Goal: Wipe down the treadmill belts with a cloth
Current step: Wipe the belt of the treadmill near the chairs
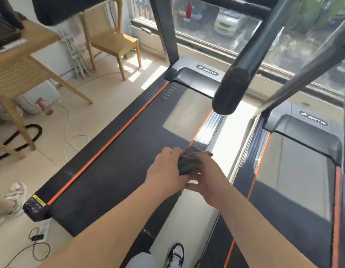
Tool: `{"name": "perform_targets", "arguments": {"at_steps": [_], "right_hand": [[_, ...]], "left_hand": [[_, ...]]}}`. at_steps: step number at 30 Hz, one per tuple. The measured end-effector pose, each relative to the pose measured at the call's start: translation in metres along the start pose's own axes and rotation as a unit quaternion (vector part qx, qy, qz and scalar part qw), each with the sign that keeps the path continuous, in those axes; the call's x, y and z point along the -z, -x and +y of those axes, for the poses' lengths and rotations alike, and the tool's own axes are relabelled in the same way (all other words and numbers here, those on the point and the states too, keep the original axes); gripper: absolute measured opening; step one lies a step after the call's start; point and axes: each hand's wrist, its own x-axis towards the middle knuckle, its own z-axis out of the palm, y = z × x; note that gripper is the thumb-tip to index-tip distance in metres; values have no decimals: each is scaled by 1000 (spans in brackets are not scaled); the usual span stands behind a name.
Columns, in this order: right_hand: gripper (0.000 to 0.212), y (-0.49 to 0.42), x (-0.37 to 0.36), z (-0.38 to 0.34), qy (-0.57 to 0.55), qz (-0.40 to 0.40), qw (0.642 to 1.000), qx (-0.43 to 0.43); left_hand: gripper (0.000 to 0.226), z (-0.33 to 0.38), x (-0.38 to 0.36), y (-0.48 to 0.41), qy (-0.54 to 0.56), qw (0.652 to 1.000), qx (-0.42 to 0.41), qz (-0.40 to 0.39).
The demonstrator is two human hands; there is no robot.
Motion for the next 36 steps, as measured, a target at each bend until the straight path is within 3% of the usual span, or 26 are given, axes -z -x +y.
{"name": "perform_targets", "arguments": {"at_steps": [6, 11, 14, 18, 21, 28, 30, 33, 34, 36], "right_hand": [[34, -68, -40, -5, 108, -73, 990, -62], [32, -141, -65, -7, 244, -35, 961, -124], [30, -191, -64, -10, 395, -49, 916, -58], [47, -248, -47, 0, 486, -39, 873, 1], [58, -282, -39, 14, 527, -71, 845, 45], [42, -361, -41, 64, 539, -139, 828, 63], [50, -386, -41, 82, 588, -183, 785, 65], [64, -435, -36, 110, 680, -263, 678, 93], [62, -454, -36, 119, 682, -279, 669, 96], [55, -495, -36, 135, 662, -292, 685, 82]], "left_hand": [[35, -59, 5, -29, 16, 998, 65, 21], [31, -92, 0, -60, 27, 989, 145, 27], [33, -100, -13, -87, 52, 979, 193, 48], [33, -109, -45, -119, 82, 969, 225, 62], [35, -123, -71, -134, 100, 964, 238, 55], [50, -195, -134, -152, 163, 956, 234, 69], [48, -216, -153, -160, 189, 948, 239, 87], [38, -244, -190, -180, 219, 937, 247, 112], [35, -254, -204, -190, 224, 934, 251, 118], [30, -275, -233, -214, 235, 928, 260, 128]]}}
